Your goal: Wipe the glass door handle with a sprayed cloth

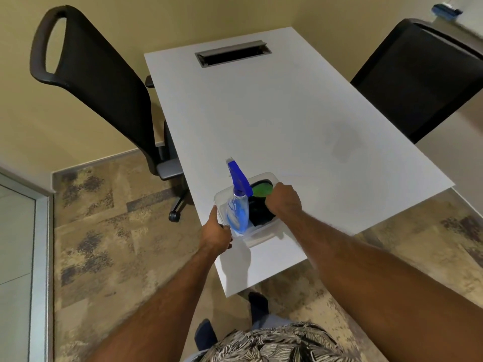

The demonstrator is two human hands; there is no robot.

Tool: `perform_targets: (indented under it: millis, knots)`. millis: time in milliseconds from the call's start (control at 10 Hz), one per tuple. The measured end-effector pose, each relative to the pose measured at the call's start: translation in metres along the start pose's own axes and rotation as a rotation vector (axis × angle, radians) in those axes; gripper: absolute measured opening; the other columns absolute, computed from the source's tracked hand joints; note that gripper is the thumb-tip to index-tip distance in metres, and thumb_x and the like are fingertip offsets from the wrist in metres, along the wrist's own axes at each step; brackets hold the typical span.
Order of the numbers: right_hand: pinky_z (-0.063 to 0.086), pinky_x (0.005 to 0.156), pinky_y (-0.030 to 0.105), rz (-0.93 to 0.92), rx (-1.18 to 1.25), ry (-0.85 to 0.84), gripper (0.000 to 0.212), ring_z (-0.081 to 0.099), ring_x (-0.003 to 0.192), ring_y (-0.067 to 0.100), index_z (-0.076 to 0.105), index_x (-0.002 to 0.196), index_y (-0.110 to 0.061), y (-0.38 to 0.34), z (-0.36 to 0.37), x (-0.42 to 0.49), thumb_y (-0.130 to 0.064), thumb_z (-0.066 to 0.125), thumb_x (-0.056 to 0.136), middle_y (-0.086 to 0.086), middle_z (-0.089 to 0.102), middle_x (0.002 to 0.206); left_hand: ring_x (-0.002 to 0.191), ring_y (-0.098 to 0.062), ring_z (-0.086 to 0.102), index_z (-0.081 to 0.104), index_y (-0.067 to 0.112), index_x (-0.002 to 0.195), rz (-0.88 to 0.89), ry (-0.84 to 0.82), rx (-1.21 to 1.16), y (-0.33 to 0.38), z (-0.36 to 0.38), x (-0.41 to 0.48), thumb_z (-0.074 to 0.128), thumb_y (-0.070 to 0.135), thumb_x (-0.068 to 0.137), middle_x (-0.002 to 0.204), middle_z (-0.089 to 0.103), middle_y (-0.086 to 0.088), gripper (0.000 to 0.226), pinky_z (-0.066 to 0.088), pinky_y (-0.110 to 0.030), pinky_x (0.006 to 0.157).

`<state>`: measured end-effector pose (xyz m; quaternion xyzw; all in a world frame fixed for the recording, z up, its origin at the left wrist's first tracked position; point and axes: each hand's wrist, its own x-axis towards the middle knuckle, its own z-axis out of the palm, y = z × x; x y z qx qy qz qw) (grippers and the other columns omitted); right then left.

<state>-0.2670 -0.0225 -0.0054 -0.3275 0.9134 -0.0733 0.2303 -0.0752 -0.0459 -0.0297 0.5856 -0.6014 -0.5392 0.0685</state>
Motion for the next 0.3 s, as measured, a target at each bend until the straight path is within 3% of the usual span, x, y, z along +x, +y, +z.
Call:
perform_targets:
  millis: [100, 200, 300]
  knots:
    - [0.044, 0.068, 0.029, -0.119, -0.165, 0.075, 0.022, 0.068, 0.095, 0.031, 0.065, 0.102, -0.008, -0.001, -0.011, -0.005, -0.019, 0.058, 0.084, 0.011, 0.071, 0.105, 0.097, -0.027, 0.069, 0.021, 0.029, 0.159, -0.012, 0.014, -0.005, -0.001, -0.005, 0.003, 0.062, 0.019, 0.102, 0.124, 0.063, -0.010, 0.072, 0.061, -0.033, 0.060]
    - [0.038, 0.066, 0.028, -0.195, -0.233, 0.152, 0.021, 0.068, 0.092, 0.032, 0.066, 0.100, -0.009, -0.003, -0.026, -0.010, -0.021, 0.057, 0.085, 0.011, 0.071, 0.101, 0.098, -0.027, 0.068, 0.021, 0.028, 0.160, -0.022, 0.039, 0.047, 0.000, -0.015, -0.001, 0.064, 0.017, 0.101, 0.122, 0.065, -0.012, 0.074, 0.064, -0.040, 0.073]
    - [0.041, 0.070, 0.030, -0.239, -0.187, 0.215, 0.021, 0.067, 0.091, 0.035, 0.066, 0.099, -0.008, -0.005, -0.044, -0.007, -0.022, 0.056, 0.085, 0.013, 0.070, 0.101, 0.104, -0.029, 0.067, 0.032, 0.024, 0.156, 0.006, 0.107, 0.097, 0.005, -0.033, -0.002, 0.065, 0.019, 0.100, 0.124, 0.065, -0.013, 0.065, 0.060, -0.047, 0.087]
